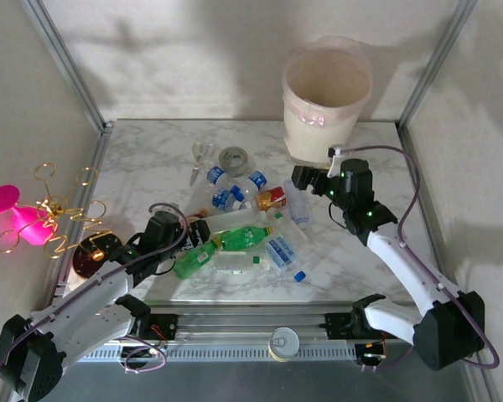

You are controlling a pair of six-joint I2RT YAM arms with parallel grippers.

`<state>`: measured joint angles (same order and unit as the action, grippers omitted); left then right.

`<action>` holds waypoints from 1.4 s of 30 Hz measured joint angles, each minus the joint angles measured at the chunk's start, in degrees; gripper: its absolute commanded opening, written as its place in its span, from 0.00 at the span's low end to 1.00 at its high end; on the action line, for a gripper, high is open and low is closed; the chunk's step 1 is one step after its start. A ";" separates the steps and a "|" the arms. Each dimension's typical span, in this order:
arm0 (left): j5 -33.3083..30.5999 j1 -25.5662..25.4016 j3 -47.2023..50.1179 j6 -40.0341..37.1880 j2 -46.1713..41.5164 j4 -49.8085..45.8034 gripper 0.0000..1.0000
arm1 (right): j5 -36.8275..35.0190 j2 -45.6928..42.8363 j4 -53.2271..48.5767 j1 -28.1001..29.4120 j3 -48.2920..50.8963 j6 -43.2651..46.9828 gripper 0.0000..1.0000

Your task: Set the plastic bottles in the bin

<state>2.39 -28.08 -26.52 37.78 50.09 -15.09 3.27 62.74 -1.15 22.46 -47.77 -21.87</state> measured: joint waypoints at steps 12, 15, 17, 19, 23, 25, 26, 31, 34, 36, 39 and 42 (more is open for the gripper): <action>0.26 -6.97 1.36 5.14 0.00 -6.05 0.99 | 0.83 -4.04 7.13 0.74 10.38 -7.02 0.99; -2.19 -10.47 1.36 7.43 0.04 -8.20 0.99 | 0.68 -4.04 8.44 0.74 10.56 -7.13 0.99; -3.50 -12.11 1.36 8.98 0.31 -9.05 0.99 | 0.17 -4.04 9.18 0.74 10.73 -7.13 0.99; -4.22 -13.11 1.46 10.82 0.35 -9.64 0.98 | -0.52 -4.04 9.79 0.74 11.15 -7.13 0.99; -5.05 -14.56 2.78 14.01 -0.09 -9.64 0.89 | -0.66 -3.87 10.38 0.74 12.33 -7.15 0.99; -5.11 -15.26 3.82 15.17 -0.55 -9.62 0.82 | -0.66 -3.45 10.40 0.74 12.61 -7.15 0.99; -5.18 -15.52 4.22 15.50 -0.66 -9.64 0.81 | -0.66 -3.21 10.45 0.74 12.66 -7.17 0.99; -5.29 -16.48 5.46 16.33 -0.63 -9.62 0.80 | -0.66 -2.08 11.21 0.74 12.66 -7.37 0.99; -5.77 -16.63 5.73 16.33 -0.15 -9.38 0.80 | -0.87 -0.92 11.28 0.74 12.63 -7.67 0.99; -6.12 -16.81 5.95 16.31 0.61 -8.83 0.79 | -1.36 0.22 11.13 0.74 12.57 -8.35 0.99; -6.32 -16.90 6.47 16.31 2.03 -7.61 0.76 | -1.90 2.03 10.38 0.74 11.96 -9.53 0.99; -6.32 -16.92 7.13 16.33 3.28 -6.82 0.71 | -2.67 2.40 10.05 0.74 11.54 -10.75 0.99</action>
<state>-3.92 -44.99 -19.40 54.11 53.36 -21.91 0.60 65.14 8.91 23.20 -36.23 -32.62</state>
